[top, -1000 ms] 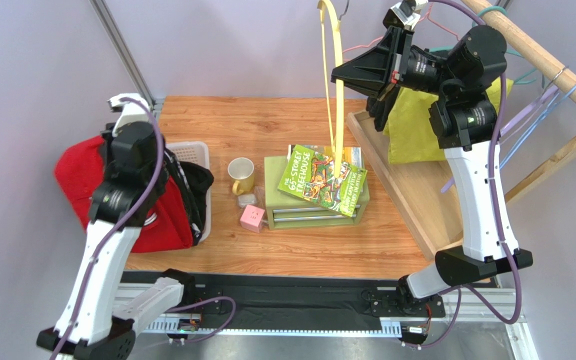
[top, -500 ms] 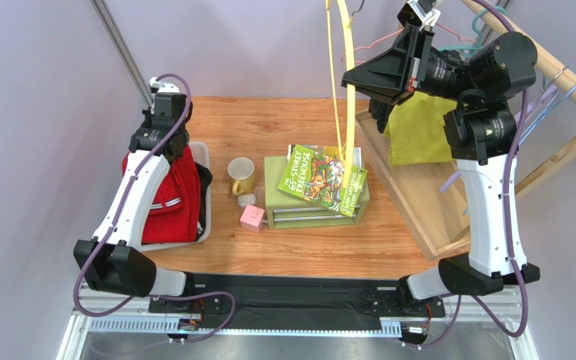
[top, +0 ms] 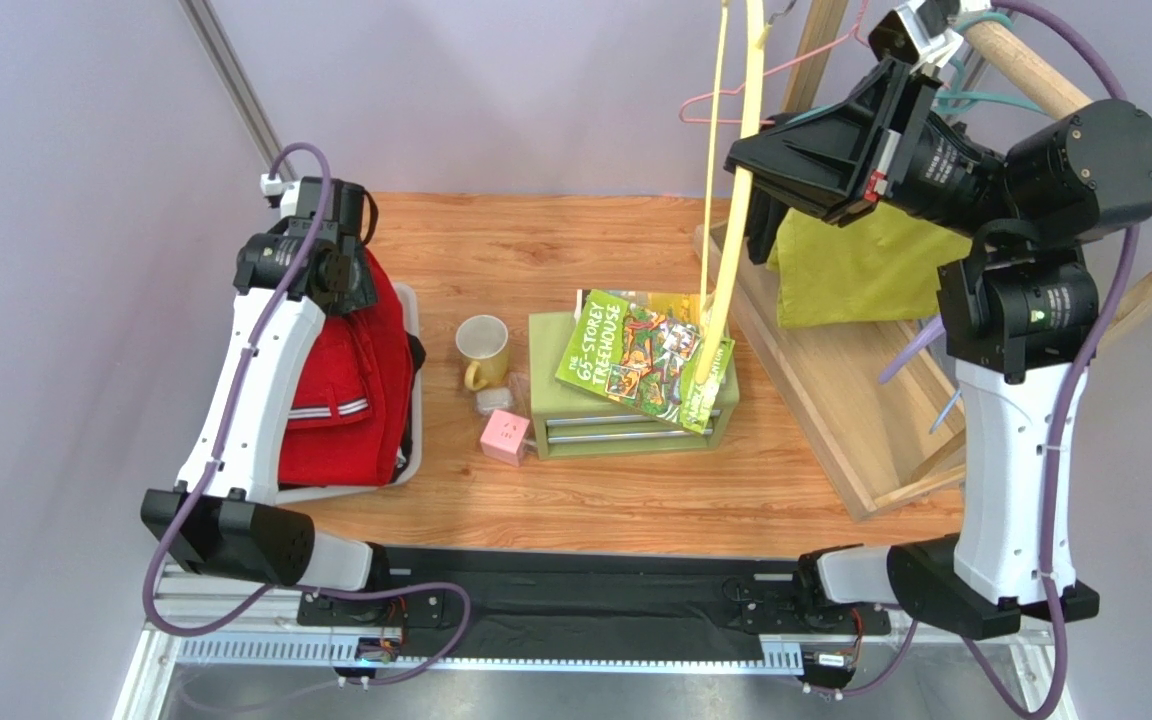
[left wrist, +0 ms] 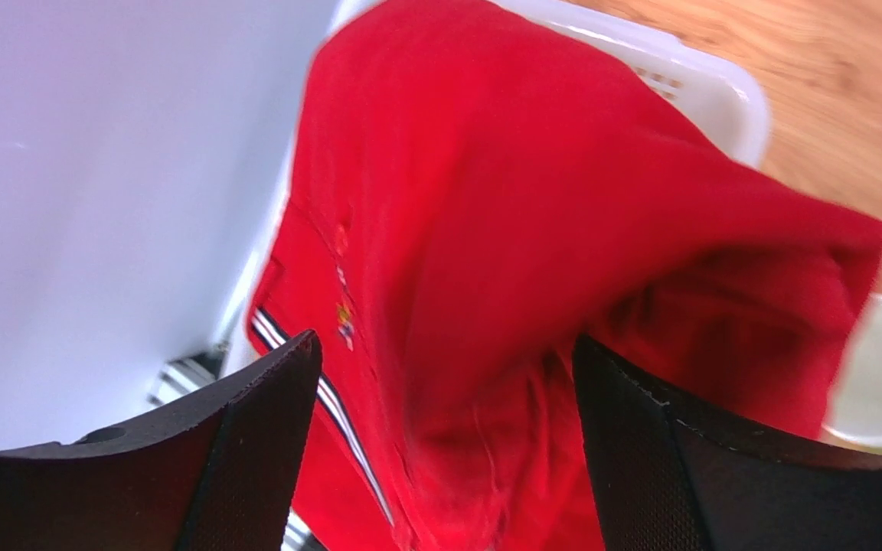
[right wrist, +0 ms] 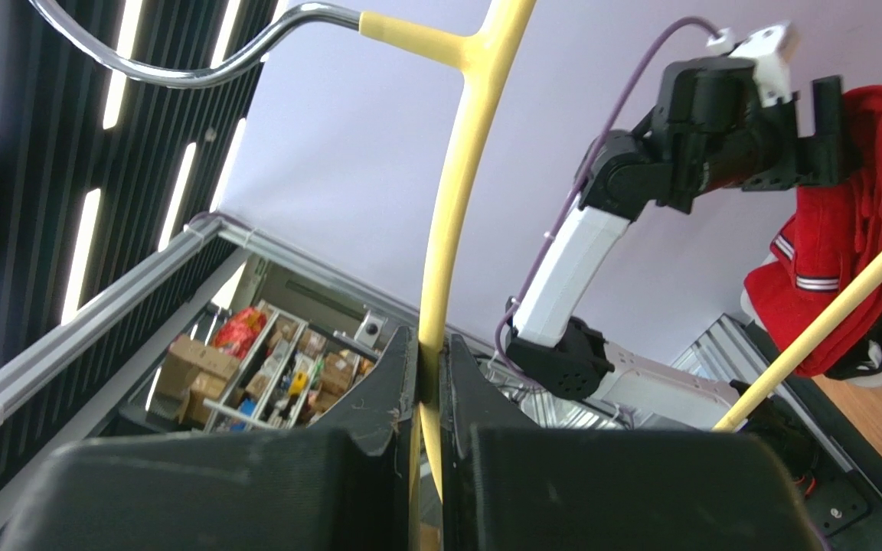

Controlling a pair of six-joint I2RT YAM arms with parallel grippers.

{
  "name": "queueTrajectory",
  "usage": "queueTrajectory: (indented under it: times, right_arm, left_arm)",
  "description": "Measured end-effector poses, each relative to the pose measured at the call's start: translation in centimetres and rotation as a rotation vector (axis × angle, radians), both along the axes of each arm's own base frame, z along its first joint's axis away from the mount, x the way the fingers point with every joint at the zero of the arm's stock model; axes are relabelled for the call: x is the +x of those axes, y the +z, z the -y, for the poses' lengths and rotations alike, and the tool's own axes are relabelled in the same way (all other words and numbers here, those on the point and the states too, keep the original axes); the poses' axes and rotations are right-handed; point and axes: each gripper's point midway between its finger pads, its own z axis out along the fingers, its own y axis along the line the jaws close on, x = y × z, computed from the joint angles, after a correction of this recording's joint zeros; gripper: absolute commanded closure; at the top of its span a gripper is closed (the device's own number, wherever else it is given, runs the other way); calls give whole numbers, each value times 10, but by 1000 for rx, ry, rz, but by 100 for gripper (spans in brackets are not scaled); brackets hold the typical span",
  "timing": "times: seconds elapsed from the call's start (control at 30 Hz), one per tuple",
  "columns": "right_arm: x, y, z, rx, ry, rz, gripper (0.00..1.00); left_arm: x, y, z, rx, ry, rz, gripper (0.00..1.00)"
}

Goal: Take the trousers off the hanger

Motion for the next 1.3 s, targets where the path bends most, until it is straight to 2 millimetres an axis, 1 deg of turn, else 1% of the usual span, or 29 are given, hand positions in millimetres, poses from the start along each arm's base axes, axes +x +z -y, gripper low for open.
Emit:
queueTrajectory:
  times: [0.13, 0.23, 0.37, 0.4, 0.47, 0.5, 0.63, 0.77, 0.87, 0.93, 1.0, 1.07, 1.17, 1.23, 1.3]
  right_arm:
    - [5, -2, 10, 0, -84, -26, 100]
    - [11, -7, 20, -4, -162, -64, 100]
    - [17, -13, 32, 4, -267, -135, 100]
    - [19, -15, 34, 7, -291, -155, 100]
    - [19, -19, 40, 15, -342, -199, 100]
    - [19, -22, 42, 18, -362, -218, 100]
    - [6, -32, 50, 34, -429, -272, 100]
    - [-14, -40, 58, 52, -487, -296, 100]
    - [-25, -53, 64, 61, -532, -313, 100]
    - [-27, -61, 68, 63, -562, -329, 100]
    - [-21, -68, 71, 62, -592, -344, 100]
    - [-4, -74, 76, 49, -646, -361, 100]
    - [29, -87, 85, 21, -731, -404, 100]
    - [57, -100, 93, -9, -800, -450, 100]
    - [80, -109, 101, -36, -866, -477, 100]
  left_arm:
    - [-10, 15, 14, -109, 1, 57, 7]
    - [-18, 34, 26, -196, -26, 132, 6]
    - [-30, 69, 50, -340, -106, 264, 6]
    - [-32, 76, 56, -371, -128, 292, 6]
    - [-37, 90, 74, -443, -195, 343, 6]
    - [-38, 94, 81, -467, -223, 356, 6]
    - [-42, 106, 116, -561, -348, 380, 6]
    - [-40, 111, 142, -604, -437, 368, 6]
    - [-34, 123, 169, -639, -523, 363, 6]
    - [-31, 133, 189, -666, -580, 361, 6]
    - [-27, 141, 206, -686, -627, 364, 6]
    - [-29, 148, 224, -706, -684, 364, 6]
    - [-39, 150, 245, -731, -754, 345, 5]
    - [-44, 150, 252, -744, -784, 333, 5]
    - [-46, 150, 255, -748, -795, 329, 5]
